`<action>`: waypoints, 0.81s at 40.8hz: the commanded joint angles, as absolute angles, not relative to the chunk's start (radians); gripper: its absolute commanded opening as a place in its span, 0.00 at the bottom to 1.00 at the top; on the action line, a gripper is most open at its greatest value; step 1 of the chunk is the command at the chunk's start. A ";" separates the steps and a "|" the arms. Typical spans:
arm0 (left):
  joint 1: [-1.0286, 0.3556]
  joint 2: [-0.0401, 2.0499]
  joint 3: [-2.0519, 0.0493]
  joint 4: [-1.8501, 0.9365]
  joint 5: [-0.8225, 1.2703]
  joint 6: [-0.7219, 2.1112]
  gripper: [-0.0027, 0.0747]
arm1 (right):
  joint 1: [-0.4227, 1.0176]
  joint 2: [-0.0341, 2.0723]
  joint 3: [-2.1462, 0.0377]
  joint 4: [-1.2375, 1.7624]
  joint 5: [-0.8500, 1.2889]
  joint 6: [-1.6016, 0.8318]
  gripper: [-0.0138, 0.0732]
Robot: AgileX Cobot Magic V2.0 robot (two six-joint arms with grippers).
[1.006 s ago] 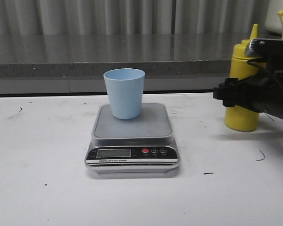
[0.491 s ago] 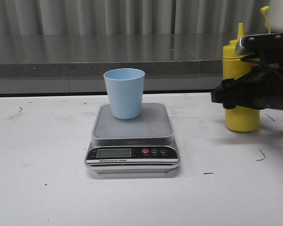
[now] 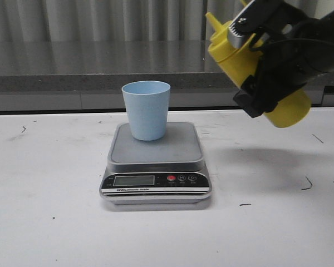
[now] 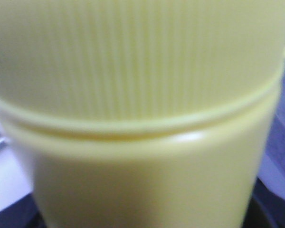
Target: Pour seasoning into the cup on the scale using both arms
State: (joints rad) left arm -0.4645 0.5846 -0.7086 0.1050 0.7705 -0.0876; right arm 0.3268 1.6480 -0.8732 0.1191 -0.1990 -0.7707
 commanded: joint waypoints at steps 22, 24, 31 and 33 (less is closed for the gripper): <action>-0.472 0.587 -0.735 0.100 0.705 -0.092 0.51 | 0.364 1.650 -1.169 0.206 -0.103 -1.315 0.55; -0.472 0.587 -0.735 0.100 0.705 -0.092 0.51 | 0.364 1.654 -1.169 0.205 -0.110 -1.382 0.55; -0.472 0.587 -0.735 0.100 0.703 -0.092 0.51 | 0.364 1.669 -1.169 0.207 -0.162 -1.513 0.55; -0.472 0.587 -0.735 0.100 0.703 -0.092 0.51 | 0.364 1.675 -1.169 0.208 -0.191 -1.518 0.55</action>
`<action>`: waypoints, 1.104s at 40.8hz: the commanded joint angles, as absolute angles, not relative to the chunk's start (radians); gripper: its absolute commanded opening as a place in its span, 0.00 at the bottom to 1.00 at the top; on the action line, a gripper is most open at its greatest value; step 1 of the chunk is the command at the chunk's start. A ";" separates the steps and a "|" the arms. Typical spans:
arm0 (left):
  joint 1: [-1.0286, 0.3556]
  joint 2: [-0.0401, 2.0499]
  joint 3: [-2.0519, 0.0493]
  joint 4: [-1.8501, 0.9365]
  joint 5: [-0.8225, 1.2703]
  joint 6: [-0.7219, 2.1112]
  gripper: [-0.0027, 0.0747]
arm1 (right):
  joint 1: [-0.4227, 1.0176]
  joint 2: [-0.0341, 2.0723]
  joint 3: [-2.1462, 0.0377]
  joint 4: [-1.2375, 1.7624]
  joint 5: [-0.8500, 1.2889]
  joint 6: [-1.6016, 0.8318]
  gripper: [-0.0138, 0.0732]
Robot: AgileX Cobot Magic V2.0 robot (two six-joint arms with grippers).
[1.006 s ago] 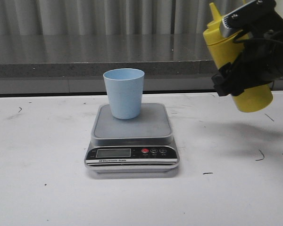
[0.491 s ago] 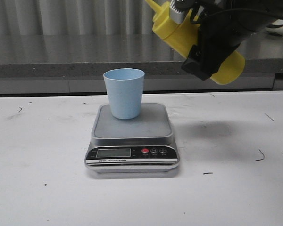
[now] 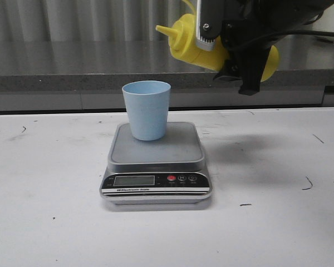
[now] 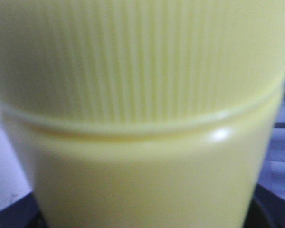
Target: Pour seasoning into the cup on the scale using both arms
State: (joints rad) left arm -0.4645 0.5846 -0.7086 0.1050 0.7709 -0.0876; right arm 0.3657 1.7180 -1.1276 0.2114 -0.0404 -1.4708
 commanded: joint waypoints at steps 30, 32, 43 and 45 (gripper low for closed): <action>-0.472 0.587 -0.735 0.100 0.703 -0.092 0.50 | 0.363 1.704 -1.169 0.304 -0.232 -1.520 0.55; -0.472 0.587 -0.735 0.100 0.703 -0.092 0.51 | 0.361 1.704 -1.169 0.304 -0.230 -1.520 0.55; -0.472 0.587 -0.735 0.100 0.703 -0.092 0.51 | 0.359 1.704 -1.166 -0.056 -0.224 -1.247 0.55; -0.472 0.587 -0.735 0.100 0.703 -0.092 0.50 | 0.359 1.704 -1.166 -0.197 -0.224 -1.122 0.55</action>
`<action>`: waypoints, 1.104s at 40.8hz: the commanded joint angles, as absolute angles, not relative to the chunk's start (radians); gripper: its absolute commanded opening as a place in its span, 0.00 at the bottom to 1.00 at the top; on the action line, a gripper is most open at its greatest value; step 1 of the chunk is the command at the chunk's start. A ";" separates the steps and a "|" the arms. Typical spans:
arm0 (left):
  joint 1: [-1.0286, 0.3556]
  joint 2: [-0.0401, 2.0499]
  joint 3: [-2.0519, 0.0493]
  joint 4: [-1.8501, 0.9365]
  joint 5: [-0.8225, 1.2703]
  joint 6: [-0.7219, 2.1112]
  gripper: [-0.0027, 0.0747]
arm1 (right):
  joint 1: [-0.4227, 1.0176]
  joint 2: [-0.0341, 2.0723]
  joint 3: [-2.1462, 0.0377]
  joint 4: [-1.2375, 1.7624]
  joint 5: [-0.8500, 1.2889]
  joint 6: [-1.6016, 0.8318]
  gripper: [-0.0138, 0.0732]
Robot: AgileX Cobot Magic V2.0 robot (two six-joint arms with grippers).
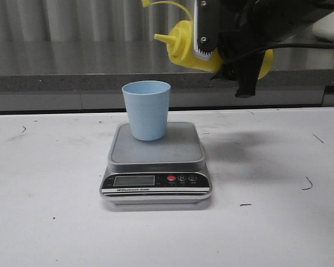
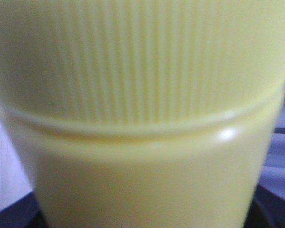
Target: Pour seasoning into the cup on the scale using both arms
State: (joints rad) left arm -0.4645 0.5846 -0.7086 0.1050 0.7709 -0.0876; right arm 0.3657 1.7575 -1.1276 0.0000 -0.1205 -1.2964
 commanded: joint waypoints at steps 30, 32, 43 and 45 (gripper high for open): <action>-0.472 0.587 -0.735 0.100 0.703 -0.092 0.51 | 0.398 1.747 -1.277 -1.740 0.142 0.153 0.55; -0.472 0.587 -0.735 0.100 0.703 -0.092 0.51 | 0.404 1.762 -1.293 -1.749 0.170 0.153 0.55; -0.472 0.587 -0.735 0.100 0.703 -0.092 0.51 | 0.436 1.808 -1.332 -1.830 0.263 0.145 0.55; -0.472 0.587 -0.735 0.100 0.703 -0.092 0.50 | 0.439 1.814 -1.332 -1.830 0.279 0.144 0.55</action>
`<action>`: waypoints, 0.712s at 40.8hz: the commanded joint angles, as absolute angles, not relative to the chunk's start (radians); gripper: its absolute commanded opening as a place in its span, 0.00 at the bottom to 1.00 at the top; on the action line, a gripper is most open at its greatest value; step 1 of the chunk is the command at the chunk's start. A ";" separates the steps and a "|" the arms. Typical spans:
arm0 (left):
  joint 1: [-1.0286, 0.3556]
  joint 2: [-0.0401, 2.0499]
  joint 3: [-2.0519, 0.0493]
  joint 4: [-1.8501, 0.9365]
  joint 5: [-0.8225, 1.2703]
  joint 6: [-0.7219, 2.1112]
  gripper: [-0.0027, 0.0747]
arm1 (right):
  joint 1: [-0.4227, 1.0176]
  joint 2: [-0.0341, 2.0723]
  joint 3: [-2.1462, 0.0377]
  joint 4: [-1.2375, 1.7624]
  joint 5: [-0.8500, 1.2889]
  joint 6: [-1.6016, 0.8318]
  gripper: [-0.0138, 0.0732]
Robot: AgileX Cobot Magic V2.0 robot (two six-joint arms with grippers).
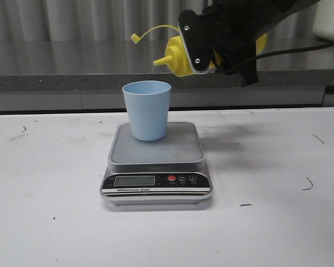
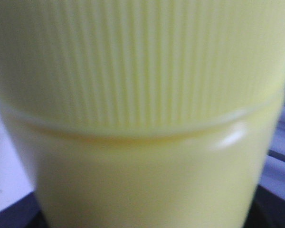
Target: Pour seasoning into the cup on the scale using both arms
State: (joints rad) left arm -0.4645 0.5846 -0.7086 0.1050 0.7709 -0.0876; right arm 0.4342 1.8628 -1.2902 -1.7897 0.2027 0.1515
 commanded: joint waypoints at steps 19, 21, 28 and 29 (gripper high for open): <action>-0.472 0.587 -0.735 0.100 0.703 -0.092 0.51 | 0.442 1.822 -1.331 -1.830 0.310 0.107 0.55; -0.472 0.587 -0.735 0.100 0.703 -0.092 0.51 | 0.442 1.822 -1.331 -1.830 0.310 0.107 0.55; -0.472 0.587 -0.735 0.100 0.703 -0.092 0.51 | 0.442 1.813 -1.331 -1.774 0.319 0.155 0.55; -0.472 0.587 -0.735 0.100 0.703 -0.092 0.51 | 0.441 1.806 -1.331 -1.735 0.319 0.170 0.55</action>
